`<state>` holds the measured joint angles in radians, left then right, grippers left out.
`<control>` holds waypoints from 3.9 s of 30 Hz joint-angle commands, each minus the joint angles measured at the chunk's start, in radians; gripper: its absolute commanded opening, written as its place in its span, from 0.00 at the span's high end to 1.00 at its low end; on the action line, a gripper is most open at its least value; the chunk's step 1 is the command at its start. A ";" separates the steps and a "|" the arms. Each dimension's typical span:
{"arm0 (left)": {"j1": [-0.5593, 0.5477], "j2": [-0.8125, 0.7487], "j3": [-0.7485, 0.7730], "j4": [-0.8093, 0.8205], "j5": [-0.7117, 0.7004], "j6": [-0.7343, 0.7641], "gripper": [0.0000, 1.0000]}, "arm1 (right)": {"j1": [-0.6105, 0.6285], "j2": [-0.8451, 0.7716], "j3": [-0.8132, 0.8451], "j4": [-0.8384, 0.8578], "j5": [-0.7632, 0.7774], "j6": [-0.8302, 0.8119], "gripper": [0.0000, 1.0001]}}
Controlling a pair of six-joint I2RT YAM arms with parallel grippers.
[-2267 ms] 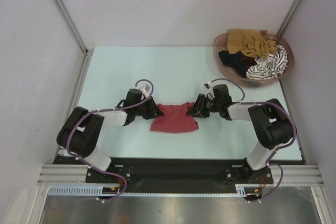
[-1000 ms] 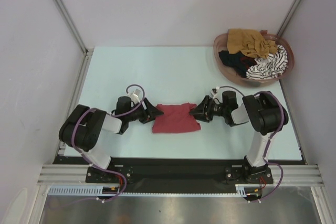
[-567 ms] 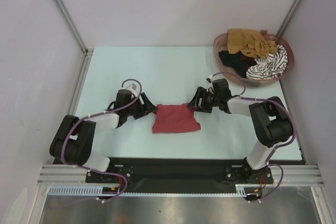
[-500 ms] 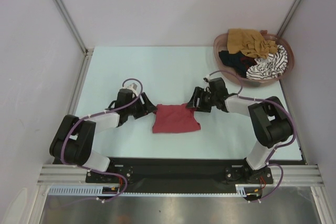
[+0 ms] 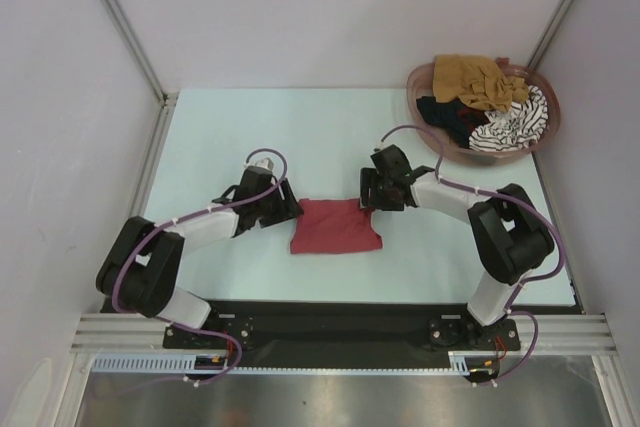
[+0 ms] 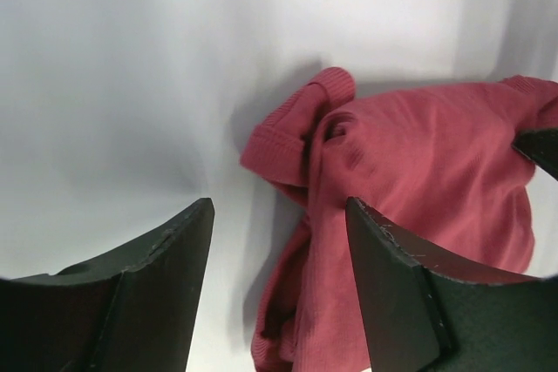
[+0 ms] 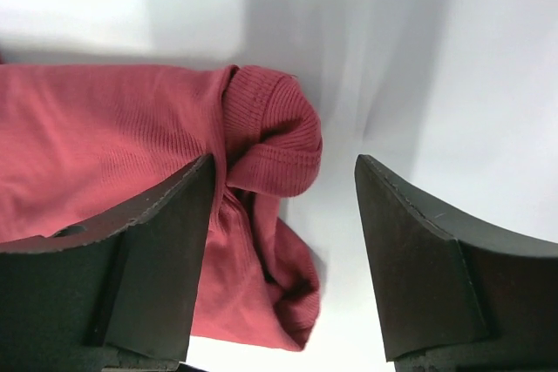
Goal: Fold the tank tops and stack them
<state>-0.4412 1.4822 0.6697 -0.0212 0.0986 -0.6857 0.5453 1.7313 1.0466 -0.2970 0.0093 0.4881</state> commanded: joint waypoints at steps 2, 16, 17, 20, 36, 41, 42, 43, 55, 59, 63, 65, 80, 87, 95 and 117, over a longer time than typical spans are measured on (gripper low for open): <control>-0.017 -0.051 0.047 -0.054 -0.071 0.021 0.35 | 0.038 -0.050 0.035 -0.063 0.118 -0.033 0.31; -0.074 0.027 0.152 -0.082 -0.080 0.029 0.44 | 0.058 -0.046 0.062 -0.060 0.063 -0.011 0.43; -0.079 0.035 0.157 -0.082 -0.080 0.028 0.45 | 0.061 -0.036 0.064 -0.062 0.067 -0.011 0.44; -0.082 0.067 0.171 -0.085 -0.083 0.028 0.49 | 0.064 -0.016 0.072 -0.068 0.080 -0.020 0.46; -0.103 0.122 0.217 -0.149 -0.152 0.040 0.57 | 0.071 0.068 0.078 -0.025 0.000 -0.036 1.00; -0.103 0.072 0.226 -0.206 -0.189 0.055 0.57 | 0.009 0.051 0.018 0.115 -0.191 -0.007 1.00; -0.103 0.064 0.229 -0.209 -0.195 0.058 0.58 | -0.008 0.047 -0.003 0.149 -0.286 0.018 1.00; -0.103 0.059 0.229 -0.215 -0.195 0.058 0.58 | -0.024 0.042 -0.038 0.182 -0.322 0.030 1.00; -0.102 0.015 0.189 -0.224 -0.159 0.045 0.45 | -0.185 0.020 -0.255 0.666 -0.712 0.225 1.00; -0.100 0.050 0.194 -0.204 -0.148 0.040 0.43 | -0.214 0.074 -0.304 0.810 -0.798 0.291 1.00; -0.093 0.096 0.201 -0.148 -0.117 0.032 0.37 | -0.222 0.105 -0.324 0.880 -0.825 0.334 1.00; -0.094 0.128 0.214 -0.146 -0.117 0.029 0.37 | -0.223 0.112 -0.326 0.881 -0.827 0.330 1.00; -0.059 0.185 0.156 0.004 0.004 0.020 0.80 | -0.225 0.116 -0.321 0.866 -0.812 0.299 1.00; 0.004 0.164 0.018 0.277 0.220 0.003 1.00 | -0.237 0.146 -0.335 0.947 -0.865 0.358 1.00; 0.116 0.177 -0.136 0.616 0.440 -0.112 1.00 | -0.289 0.232 -0.370 1.185 -0.950 0.498 1.00; 0.225 0.306 -0.217 0.804 0.517 -0.170 1.00 | -0.401 0.409 -0.448 1.507 -0.985 0.650 1.00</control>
<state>-0.2371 1.7977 0.4637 0.7757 0.6144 -0.8970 0.1677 2.1532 0.6193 1.1988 -0.9863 1.1778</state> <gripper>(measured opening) 0.036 0.021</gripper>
